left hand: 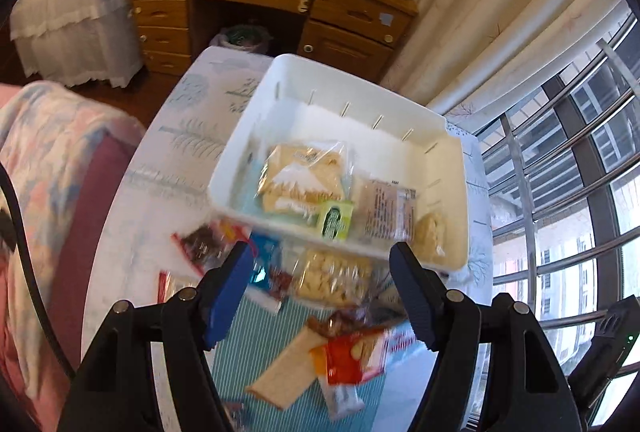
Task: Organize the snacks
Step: 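Withdraw both open tools from the basket back over the table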
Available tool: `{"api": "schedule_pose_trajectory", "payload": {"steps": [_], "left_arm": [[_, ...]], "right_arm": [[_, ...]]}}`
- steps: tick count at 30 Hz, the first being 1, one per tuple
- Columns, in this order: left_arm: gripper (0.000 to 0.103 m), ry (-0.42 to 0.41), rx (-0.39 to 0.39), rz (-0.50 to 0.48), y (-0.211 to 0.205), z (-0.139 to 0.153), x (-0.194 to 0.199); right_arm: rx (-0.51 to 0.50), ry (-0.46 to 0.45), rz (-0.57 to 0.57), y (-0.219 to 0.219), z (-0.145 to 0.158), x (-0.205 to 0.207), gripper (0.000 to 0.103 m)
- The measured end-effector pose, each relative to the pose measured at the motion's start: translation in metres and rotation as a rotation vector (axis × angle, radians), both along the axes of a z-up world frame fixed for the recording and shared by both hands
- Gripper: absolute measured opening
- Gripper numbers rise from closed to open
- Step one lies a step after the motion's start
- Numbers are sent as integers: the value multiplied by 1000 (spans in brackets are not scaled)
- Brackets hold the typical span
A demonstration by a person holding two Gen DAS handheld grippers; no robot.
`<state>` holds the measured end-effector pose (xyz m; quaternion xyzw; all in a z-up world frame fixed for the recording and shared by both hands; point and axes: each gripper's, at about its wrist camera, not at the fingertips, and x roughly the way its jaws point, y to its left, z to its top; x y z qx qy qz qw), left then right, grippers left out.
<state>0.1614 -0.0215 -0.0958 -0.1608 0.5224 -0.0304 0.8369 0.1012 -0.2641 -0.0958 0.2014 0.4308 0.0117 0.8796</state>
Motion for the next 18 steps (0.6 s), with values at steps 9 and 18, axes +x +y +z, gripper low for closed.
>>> {"api": "schedule_pose_trajectory", "payload": {"steps": [9, 18], "left_arm": [[69, -25, -21, 94, 29, 2, -92], [69, -22, -12, 143, 45, -4, -155]], "right_arm": [[5, -1, 100, 15, 4, -50, 81], [14, 3, 169, 28, 0, -88, 81]]}}
